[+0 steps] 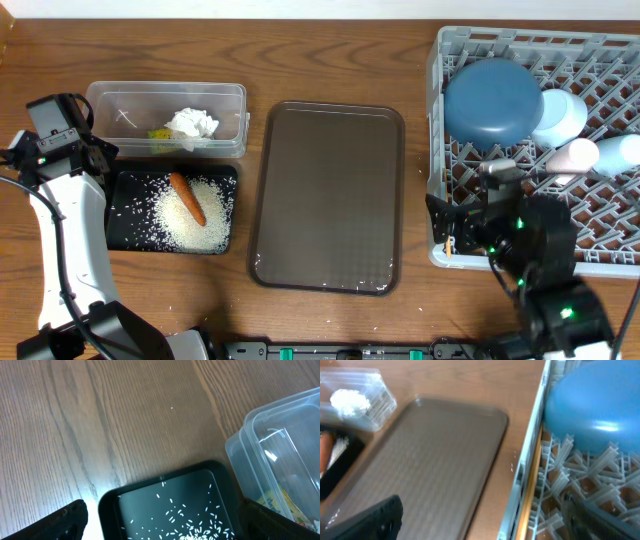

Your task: Sort waste into correct bins and load items into the dishwasher rack

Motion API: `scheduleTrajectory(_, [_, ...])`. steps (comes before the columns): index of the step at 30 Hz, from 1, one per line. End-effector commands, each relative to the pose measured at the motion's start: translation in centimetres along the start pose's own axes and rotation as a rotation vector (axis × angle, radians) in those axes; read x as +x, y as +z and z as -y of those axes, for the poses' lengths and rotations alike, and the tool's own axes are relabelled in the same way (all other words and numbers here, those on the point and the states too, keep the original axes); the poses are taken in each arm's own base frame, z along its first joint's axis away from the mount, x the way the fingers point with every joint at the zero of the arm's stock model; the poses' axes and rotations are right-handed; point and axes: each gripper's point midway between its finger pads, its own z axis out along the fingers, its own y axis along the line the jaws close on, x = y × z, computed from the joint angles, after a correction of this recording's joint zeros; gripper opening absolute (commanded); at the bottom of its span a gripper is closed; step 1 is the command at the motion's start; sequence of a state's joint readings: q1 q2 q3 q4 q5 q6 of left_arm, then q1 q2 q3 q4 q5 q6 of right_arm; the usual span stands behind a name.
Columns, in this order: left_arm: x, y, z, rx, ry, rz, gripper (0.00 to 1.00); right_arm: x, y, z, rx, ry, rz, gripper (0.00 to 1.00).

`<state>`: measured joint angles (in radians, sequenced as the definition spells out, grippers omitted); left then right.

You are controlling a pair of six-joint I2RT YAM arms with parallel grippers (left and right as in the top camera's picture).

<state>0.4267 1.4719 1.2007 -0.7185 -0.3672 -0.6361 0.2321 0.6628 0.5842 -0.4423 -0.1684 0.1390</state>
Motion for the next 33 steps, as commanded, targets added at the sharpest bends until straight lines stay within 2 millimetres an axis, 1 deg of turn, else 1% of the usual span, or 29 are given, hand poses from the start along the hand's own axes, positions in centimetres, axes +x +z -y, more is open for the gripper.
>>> scheduleTrajectory(1, [-0.2,0.0,-0.4,-0.017,-0.019,0.011,0.97,1.4,0.5,-0.3,-0.040,-0.047,0.080,0.99])
scheduleTrajectory(5, [-0.2,0.0,-0.4,-0.017,-0.019,0.011,0.97,2.3,0.8,-0.4,-0.074,-0.072,0.206,0.99])
scheduleTrajectory(8, [-0.2,0.0,-0.4,-0.017,-0.019,0.011,0.97,3.0,0.8,0.0,-0.074,-0.080,0.277,0.99])
scheduleTrajectory(12, [-0.2,0.0,-0.4,-0.017,-0.019,0.011,0.97,3.5,0.6,0.4,-0.078,-0.086,0.339,0.99])
scheduleTrajectory(15, [-0.2,0.0,-0.4,-0.017,-0.019,0.011,0.97,4.0,0.5,1.2,-0.060,-0.081,0.365,0.99])
scheduleTrajectory(21, [-0.2,0.0,-0.4,-0.017,-0.019,0.011,0.97,4.3,-0.1,3.1,0.004,-0.069,0.425,0.99])
scheduleTrajectory(26, [-0.2,0.0,-0.4,-0.017,-0.019,0.011,0.97,3.6,-1.1,5.3,0.132,-0.052,0.476,0.99])
scheduleTrajectory(29, [-0.2,0.0,-0.4,-0.017,-0.019,0.011,0.97,3.8,-1.6,6.8,0.222,-0.028,0.481,0.99])
scheduleTrajectory(33, [-0.2,0.0,-0.4,-0.017,-0.019,0.011,0.97,3.8,-1.9,7.7,0.274,-0.028,0.488,0.99])
